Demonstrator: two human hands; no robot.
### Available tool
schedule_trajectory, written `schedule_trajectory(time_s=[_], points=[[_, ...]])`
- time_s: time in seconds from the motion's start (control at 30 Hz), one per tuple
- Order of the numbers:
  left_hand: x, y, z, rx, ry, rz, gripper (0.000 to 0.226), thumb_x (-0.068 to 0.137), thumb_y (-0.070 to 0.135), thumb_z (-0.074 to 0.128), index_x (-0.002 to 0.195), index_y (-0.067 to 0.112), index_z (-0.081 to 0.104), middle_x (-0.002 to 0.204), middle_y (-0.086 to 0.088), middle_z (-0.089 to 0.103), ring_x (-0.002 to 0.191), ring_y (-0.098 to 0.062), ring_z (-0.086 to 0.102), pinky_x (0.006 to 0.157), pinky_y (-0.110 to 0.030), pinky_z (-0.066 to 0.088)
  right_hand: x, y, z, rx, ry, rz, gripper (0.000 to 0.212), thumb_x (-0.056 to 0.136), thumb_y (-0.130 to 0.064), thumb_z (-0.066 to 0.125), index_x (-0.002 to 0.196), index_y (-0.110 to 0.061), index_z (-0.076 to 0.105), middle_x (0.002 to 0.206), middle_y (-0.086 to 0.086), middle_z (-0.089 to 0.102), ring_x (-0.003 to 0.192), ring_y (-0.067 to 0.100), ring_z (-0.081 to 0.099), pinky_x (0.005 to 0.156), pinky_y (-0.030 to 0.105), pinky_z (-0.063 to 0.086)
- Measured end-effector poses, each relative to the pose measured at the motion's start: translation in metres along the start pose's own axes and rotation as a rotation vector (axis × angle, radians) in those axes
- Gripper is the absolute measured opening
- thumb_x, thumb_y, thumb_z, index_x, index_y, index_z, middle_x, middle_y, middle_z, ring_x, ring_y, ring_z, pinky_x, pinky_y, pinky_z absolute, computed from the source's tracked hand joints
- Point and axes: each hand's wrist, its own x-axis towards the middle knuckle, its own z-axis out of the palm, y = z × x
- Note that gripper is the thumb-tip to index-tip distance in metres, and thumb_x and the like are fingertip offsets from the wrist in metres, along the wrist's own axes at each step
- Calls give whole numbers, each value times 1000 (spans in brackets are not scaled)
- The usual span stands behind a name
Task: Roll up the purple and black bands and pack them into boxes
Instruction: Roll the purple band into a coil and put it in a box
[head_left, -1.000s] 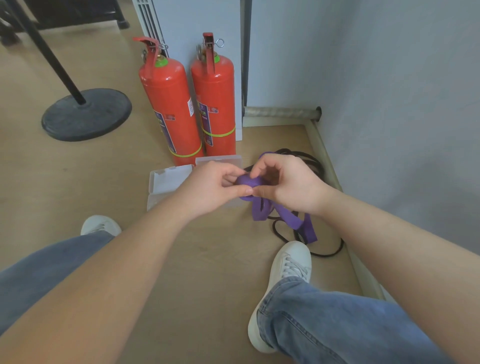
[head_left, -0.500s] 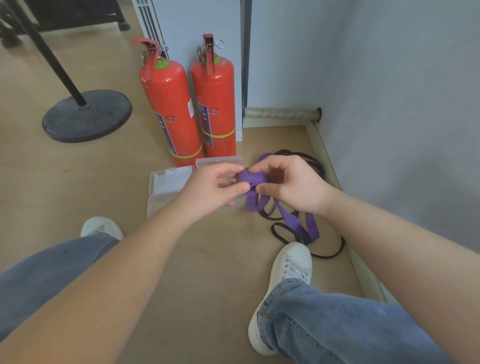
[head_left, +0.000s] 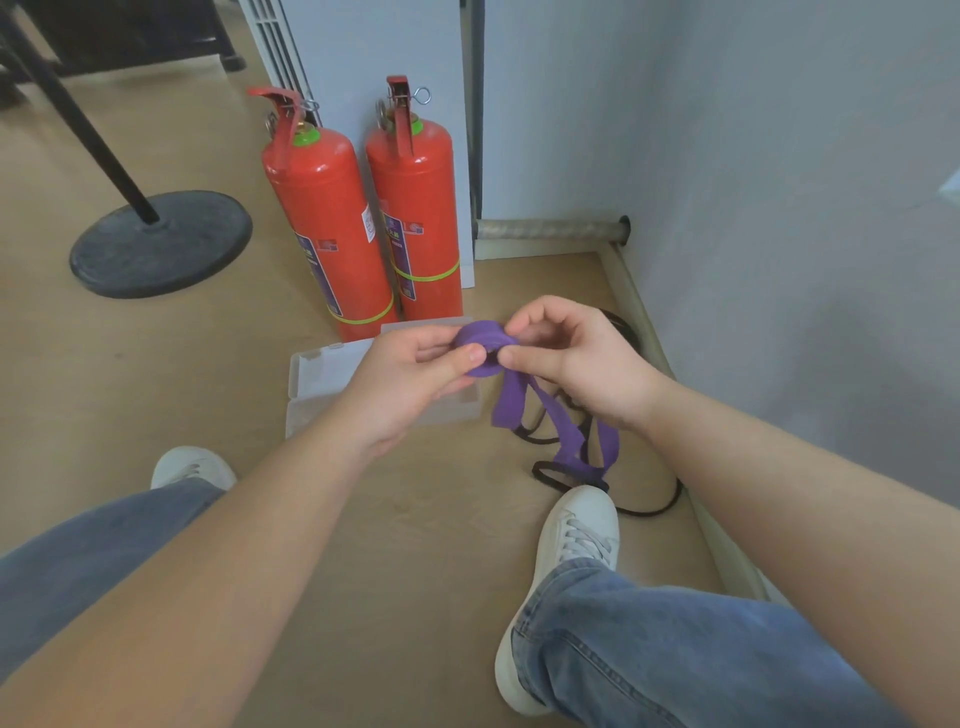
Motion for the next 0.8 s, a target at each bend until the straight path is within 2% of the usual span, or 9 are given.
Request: schedule_trajectory(time_s=[0.07,0.17,0.23,0.3,0.4,0.47,0.57,0.63,0.8], points=[[1,-4,2,-110,6,-18,32,96,8,62,127,2,64,121,-12,72,115,-22,68,99,-30,54,-2,5,3,66,-11,-16,22,89,8,70,102,-9,64,95,11,75,70,5,70,64,15,53],[-2,-9,1,-156,7,-82,29,95,9,63,123,6,66,119,-8,74,113,-19,69,95,-28,56,1,11,4,-22,18,-47,22,88,4,73,101,-13,67,97,13,78,84,20,73,82,33,61],[-4,-9,-3,-25,-1,-118,23,93,12,68,116,12,71,113,-3,76,109,-14,71,91,-28,58,2,12,2,-137,5,-53,21,89,2,74,100,-15,68,91,8,77,80,18,71,78,31,59],[-5,-7,-7,157,-5,-128,31,88,14,74,119,15,71,112,-1,76,106,-11,71,86,-28,60,3,12,0,-263,-31,-71,21,89,1,74,100,-16,70,87,6,74,75,14,67,74,27,57],[-3,0,-7,301,32,-68,47,83,17,80,128,19,66,115,4,71,104,-8,71,79,-24,60,5,9,-3,-406,-72,-103,21,89,-4,75,99,-22,71,87,10,73,74,16,64,78,36,56],[-1,5,-5,428,-1,-29,38,83,20,81,119,22,71,108,7,74,95,-9,73,76,-23,60,6,5,-5,-461,-99,-111,24,88,-4,75,98,-26,71,86,4,73,76,19,67,81,40,57],[2,8,-9,558,-45,-46,27,82,26,82,105,34,70,99,10,76,86,-13,76,78,-32,62,5,3,-2,-514,-137,-125,24,88,-7,75,100,-27,72,88,-1,76,82,24,71,84,44,58],[3,8,-13,533,-54,-40,24,84,23,80,106,29,72,98,6,77,87,-14,76,82,-34,61,6,4,2,-492,-104,-131,22,88,-11,76,100,-29,72,91,3,77,85,27,72,85,46,58],[-3,7,-5,225,11,34,22,93,8,68,110,22,71,107,-4,75,98,-10,73,79,-20,58,6,7,4,-160,24,-84,24,85,-5,80,102,-18,70,103,1,78,95,20,76,93,41,60]])
